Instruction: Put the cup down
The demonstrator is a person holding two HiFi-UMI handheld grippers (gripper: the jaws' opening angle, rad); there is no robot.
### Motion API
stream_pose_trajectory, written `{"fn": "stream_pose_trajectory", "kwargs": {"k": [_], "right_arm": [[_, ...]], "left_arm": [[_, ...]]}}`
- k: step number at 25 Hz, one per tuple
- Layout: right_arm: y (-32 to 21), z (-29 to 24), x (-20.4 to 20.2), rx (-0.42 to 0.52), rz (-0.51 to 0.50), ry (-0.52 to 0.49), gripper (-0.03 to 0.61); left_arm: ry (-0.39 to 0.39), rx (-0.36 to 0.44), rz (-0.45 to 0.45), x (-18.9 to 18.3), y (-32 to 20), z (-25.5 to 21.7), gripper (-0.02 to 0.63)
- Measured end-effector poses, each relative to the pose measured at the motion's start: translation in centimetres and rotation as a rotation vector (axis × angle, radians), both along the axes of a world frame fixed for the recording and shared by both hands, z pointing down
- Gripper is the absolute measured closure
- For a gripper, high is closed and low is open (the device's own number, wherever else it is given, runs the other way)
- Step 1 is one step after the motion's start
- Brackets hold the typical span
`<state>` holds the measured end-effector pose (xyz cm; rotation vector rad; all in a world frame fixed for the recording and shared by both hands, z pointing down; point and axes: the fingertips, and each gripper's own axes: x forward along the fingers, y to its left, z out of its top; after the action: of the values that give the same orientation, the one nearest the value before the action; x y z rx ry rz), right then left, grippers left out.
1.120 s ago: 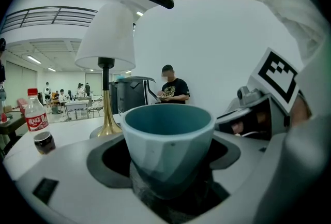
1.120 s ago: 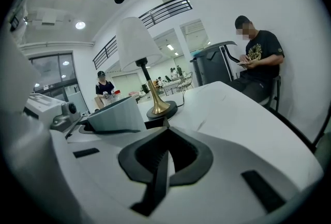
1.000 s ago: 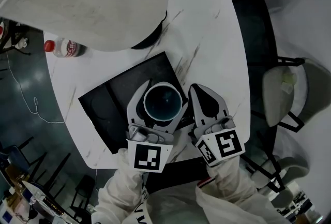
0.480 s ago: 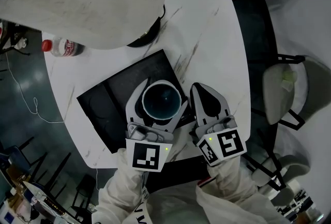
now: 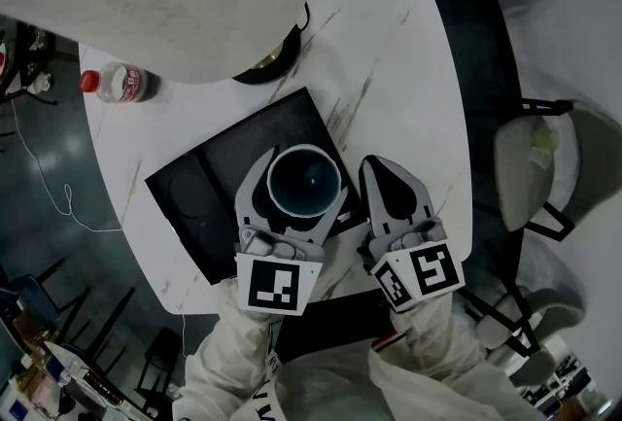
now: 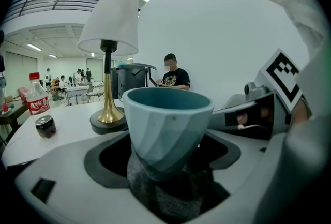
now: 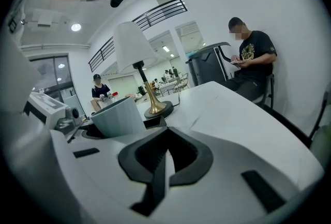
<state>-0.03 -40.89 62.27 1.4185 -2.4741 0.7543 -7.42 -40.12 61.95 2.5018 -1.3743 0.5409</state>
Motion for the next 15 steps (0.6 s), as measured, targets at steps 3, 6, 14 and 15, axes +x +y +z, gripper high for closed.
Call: {"fn": "stream_pose_trajectory", "kwargs": {"k": [3,6,14,15], "right_arm": [[0.3,-0.4,0.2,0.008,0.013,-0.008,0.572],[0.7,-0.7,0.4,0.014,0.021,-0.008,0.572],[2.4,-1.5,0.7,0.023,0.040,-0.019,0.572],[2.7,-1.7,0.7,0.026,0.042,-0.020,0.572]], "left_arm": [[-0.008,-0.008,-0.007,-0.2,0.4,0.0,0.210],[-0.017,-0.011,-0.014,-0.4,0.8,0.0,0.210],[-0.022,0.002,-0.043,-1.3,2.0,-0.7,0.210],[-0.019,0.005,-0.049,-1.4,2.2,-0.8,0.210]]}}
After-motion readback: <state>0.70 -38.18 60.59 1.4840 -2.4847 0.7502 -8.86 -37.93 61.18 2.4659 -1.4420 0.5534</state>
